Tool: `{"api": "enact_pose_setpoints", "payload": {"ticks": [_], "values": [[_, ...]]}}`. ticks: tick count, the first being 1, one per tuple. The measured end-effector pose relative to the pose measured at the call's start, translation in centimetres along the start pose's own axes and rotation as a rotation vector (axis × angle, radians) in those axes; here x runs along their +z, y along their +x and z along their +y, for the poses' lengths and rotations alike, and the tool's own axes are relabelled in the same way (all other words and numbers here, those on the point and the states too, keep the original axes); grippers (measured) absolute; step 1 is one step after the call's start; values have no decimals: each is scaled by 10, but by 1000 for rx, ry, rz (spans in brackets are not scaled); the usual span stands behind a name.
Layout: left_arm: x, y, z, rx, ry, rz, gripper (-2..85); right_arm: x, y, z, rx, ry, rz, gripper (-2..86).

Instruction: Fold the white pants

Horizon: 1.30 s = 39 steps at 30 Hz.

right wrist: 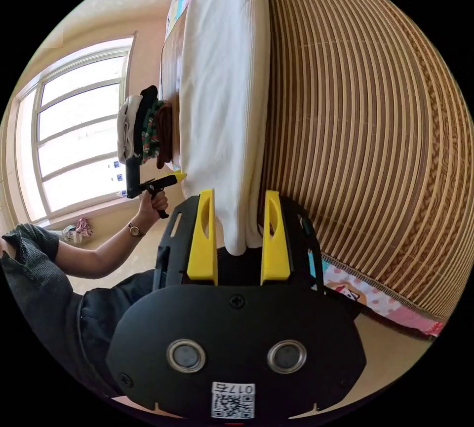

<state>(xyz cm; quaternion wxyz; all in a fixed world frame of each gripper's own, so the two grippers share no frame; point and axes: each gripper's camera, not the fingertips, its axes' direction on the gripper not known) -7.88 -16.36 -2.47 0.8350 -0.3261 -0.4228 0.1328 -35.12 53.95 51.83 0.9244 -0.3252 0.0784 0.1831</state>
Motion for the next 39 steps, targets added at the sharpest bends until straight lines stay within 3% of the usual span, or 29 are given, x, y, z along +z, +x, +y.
{"api": "enact_pose_setpoints", "payload": {"ticks": [3, 9, 13, 17, 18, 20, 24, 26, 30, 34, 35, 36, 39], "values": [[2, -10, 22, -68, 40, 56, 140, 20, 6, 22, 17, -47, -15, 134], [16, -11, 31, -51, -56, 48, 162, 35, 23, 30, 55, -89, -27, 124], [31, -31, 13, -178, -191, 129, 132, 43, 36, 12, 16, -209, -30, 74], [32, -8, 8, 66, -322, 132, 60, 12, 37, 21, -164, -226, -338, 49], [26, -3, 12, 135, -303, 126, 48, 8, 41, 24, -150, -218, -344, 47], [23, -12, 17, 112, -287, 181, 48, 5, 62, 37, -41, -227, -175, 52], [32, -48, 28, -61, -302, 107, 108, 16, 80, 53, 14, -304, -11, 95], [29, -52, 31, -51, -263, 73, 147, 16, 86, 57, 20, -274, -72, 148], [36, -54, 20, 38, -257, 24, 180, 24, 94, 49, 35, -248, -125, 162], [41, -63, 9, 116, -352, -31, 154, 43, 98, 42, -1, -336, -104, 114], [40, -64, 9, 127, -368, -9, 118, 39, 91, 44, -64, -326, -134, 74], [39, -64, 10, 181, -393, 140, 46, 36, 88, 46, -95, -320, -168, 54], [24, -51, 23, 237, -379, 213, 38, 6, 72, 64, -160, -286, -287, 29]]}}
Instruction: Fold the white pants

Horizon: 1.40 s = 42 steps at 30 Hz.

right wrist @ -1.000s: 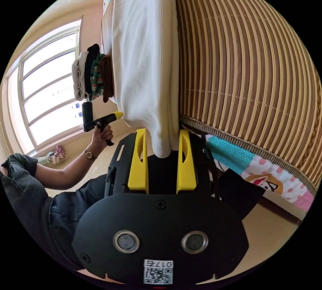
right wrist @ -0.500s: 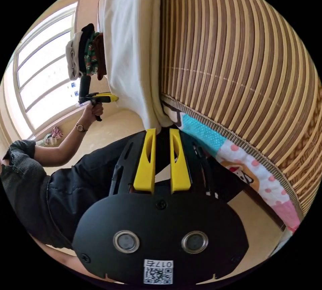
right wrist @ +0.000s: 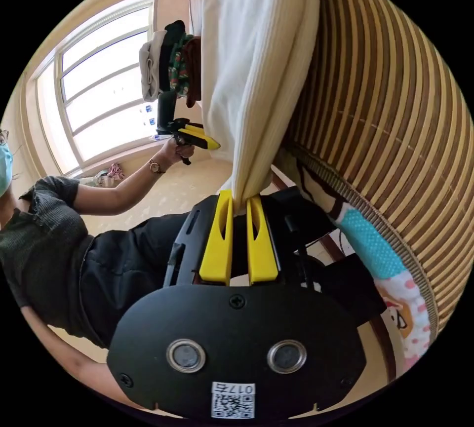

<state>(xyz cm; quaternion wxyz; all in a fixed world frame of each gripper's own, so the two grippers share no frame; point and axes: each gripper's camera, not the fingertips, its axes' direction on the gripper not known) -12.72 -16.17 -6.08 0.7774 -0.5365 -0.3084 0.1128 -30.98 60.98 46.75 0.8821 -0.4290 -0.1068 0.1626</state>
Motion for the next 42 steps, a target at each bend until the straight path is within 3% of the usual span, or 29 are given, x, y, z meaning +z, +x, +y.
{"api": "enact_pose_setpoints", "payload": {"ticks": [3, 5, 7, 10, 15, 19, 25, 28, 31, 33, 35, 38, 40, 42], "values": [[-4, 21, 19, 41, -47, 121, 37, -25, -14, 48, 18, 26, -96, 19], [3, 33, 32, 57, -97, 290, 38, -38, -16, 96, 62, 31, -244, 14], [6, 43, 49, 91, -81, 573, 40, -45, -18, 121, 67, 26, -389, 12], [-6, 36, 52, 121, 122, 876, 41, -71, -26, 131, -33, 165, -636, 9], [-47, -6, -12, 118, 457, 980, 42, -121, 9, 70, -82, 513, -782, 8], [-86, -54, -87, -2, 661, 932, 42, -162, 44, -12, -10, 702, -770, 12], [-121, -91, -169, -164, 806, 916, 44, -208, 72, -100, 77, 788, -718, 37], [-122, -104, -183, -292, 848, 853, 71, -216, 87, -117, 183, 810, -680, 85], [-130, -101, -163, -225, 1042, 924, 124, -228, 69, -110, 46, 862, -707, 143], [-144, -91, -141, -168, 1109, 820, 129, -240, 47, -91, -15, 876, -576, 152], [-153, -77, -119, -184, 1095, 612, 147, -247, 16, -62, -5, 839, -251, 164], [-150, -59, -104, -212, 939, 290, 191, -234, -6, -42, 69, 718, 140, 191], [-131, -51, -108, -197, 756, 115, 202, -219, -7, -40, 78, 621, 270, 202], [-115, -47, -113, -158, 647, 56, 187, -201, 3, -46, 103, 502, 321, 210]]}}
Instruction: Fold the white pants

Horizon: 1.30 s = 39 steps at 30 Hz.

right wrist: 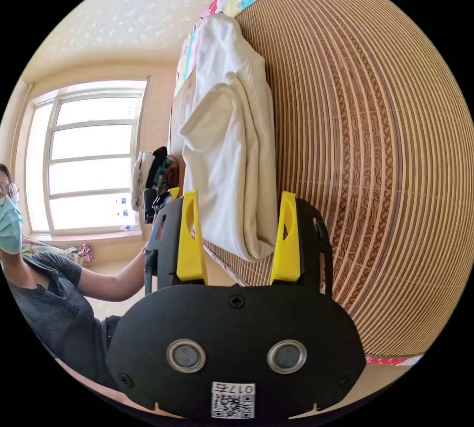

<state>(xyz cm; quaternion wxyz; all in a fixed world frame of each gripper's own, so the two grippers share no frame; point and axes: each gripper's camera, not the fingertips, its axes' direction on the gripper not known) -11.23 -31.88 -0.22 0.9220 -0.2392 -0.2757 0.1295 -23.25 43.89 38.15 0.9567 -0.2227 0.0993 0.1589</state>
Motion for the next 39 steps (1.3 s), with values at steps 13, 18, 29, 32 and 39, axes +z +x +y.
{"api": "enact_pose_setpoints", "payload": {"ticks": [13, 18, 29, 32, 39], "values": [[-16, 13, -24, 41, -363, 367, 78, -41, -7, 18, -4, -135, -495, 65], [-66, 56, -20, 20, -339, 706, 77, -110, -56, 51, -67, -73, -618, 54], [-44, 30, 118, -809, -447, 956, 78, -92, -14, 151, 511, -76, -987, 54], [-34, 43, 72, -816, -385, 1081, 80, -92, -12, 91, 528, 27, -1072, 58], [1, 27, -108, -700, -77, 1060, 119, -82, 27, -111, 429, 210, -914, 89]]}}
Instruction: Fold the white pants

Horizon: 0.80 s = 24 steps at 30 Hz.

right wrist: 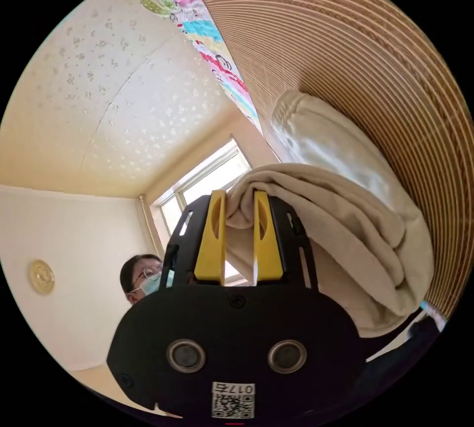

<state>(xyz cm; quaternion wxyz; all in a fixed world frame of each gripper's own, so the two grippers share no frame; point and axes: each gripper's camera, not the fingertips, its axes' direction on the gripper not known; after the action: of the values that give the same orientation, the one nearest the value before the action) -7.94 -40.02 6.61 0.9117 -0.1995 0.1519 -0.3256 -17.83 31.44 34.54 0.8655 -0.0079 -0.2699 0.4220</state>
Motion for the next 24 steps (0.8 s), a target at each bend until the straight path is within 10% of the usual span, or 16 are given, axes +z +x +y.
{"api": "enact_pose_setpoints", "payload": {"ticks": [5, 10, 16, 24], "values": [[23, 36, -31, 373, 26, 5, 143, 23, -86, -13, -420, 133, 485, 118], [38, 40, 16, 650, 191, -650, 175, 49, -80, 11, -560, 51, 855, 190], [109, -17, 19, 635, -6, -1177, 177, 111, 19, -19, -397, -457, 935, 217], [107, -8, 52, 712, 85, -1280, 139, 176, 40, -1, -409, -444, 838, 139]]}}
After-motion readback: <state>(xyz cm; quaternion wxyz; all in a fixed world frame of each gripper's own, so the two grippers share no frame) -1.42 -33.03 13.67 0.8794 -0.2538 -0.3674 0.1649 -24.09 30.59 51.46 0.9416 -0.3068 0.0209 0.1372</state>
